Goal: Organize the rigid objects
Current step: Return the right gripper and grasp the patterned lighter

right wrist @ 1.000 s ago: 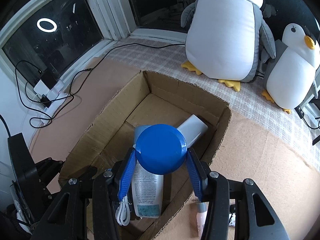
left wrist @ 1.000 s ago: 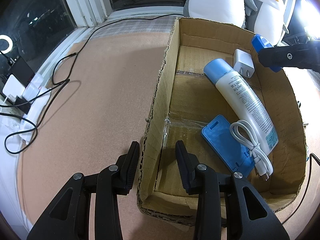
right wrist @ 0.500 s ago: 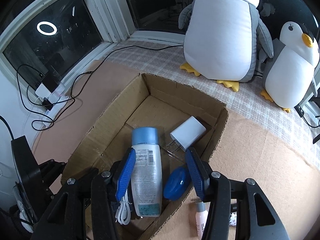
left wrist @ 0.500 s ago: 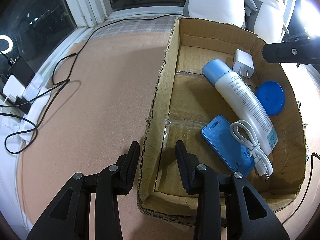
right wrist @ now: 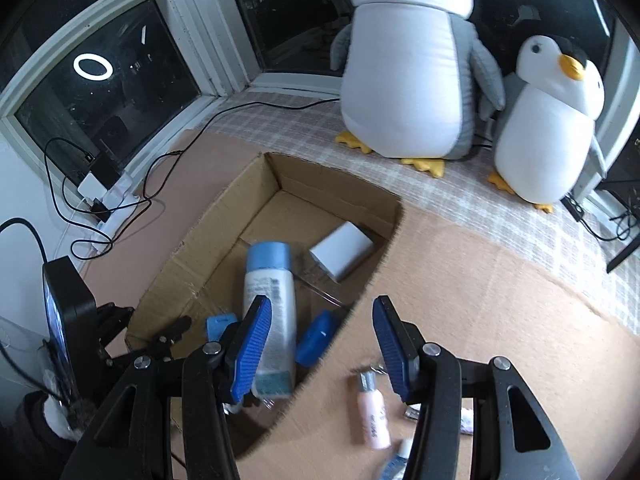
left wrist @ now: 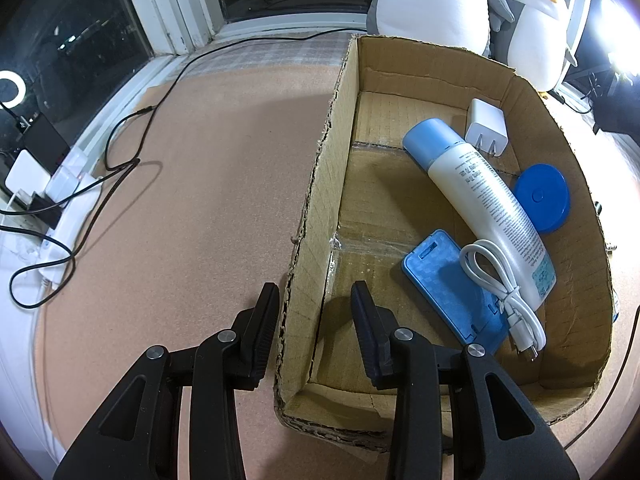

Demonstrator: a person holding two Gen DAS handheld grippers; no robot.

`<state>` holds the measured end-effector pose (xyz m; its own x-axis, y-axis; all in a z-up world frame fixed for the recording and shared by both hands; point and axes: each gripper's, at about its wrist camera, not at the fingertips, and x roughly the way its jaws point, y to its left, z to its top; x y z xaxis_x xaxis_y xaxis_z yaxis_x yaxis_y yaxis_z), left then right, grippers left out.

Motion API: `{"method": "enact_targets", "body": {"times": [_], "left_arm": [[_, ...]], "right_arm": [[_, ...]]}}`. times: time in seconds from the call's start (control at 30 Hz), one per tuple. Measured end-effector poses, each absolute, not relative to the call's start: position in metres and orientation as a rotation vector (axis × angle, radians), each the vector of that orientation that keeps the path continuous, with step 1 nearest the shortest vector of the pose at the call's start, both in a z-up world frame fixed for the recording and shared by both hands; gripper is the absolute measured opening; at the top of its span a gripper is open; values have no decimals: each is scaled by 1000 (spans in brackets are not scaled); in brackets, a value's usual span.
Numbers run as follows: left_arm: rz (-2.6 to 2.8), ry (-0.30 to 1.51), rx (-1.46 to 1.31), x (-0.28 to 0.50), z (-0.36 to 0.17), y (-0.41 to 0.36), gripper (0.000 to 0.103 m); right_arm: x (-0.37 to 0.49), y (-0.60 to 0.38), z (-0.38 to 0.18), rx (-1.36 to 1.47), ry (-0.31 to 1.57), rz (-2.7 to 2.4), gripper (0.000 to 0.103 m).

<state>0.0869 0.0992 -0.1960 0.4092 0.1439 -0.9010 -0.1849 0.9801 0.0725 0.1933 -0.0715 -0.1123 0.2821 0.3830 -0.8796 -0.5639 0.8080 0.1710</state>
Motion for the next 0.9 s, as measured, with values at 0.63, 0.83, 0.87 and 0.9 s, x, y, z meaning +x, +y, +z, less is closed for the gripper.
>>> {"method": "enact_targets", "body": {"times": [0.63,0.83,0.87,0.9], "left_arm": [[209,1133,-36,88,-195,99,36],[209,1133,-35,88,-195,100,36],[209,1134,-34,88,-195,100,36],[210,1134,-33,88,-195,100,36]], "right_arm": [[197,-144,-142,-234,1210,559,48],[193,-158,-160,-318,1252,569,48],[190,-159,-163,-338,1259,576,48],[188,-160,-166,-364,1264,583,47]]}}
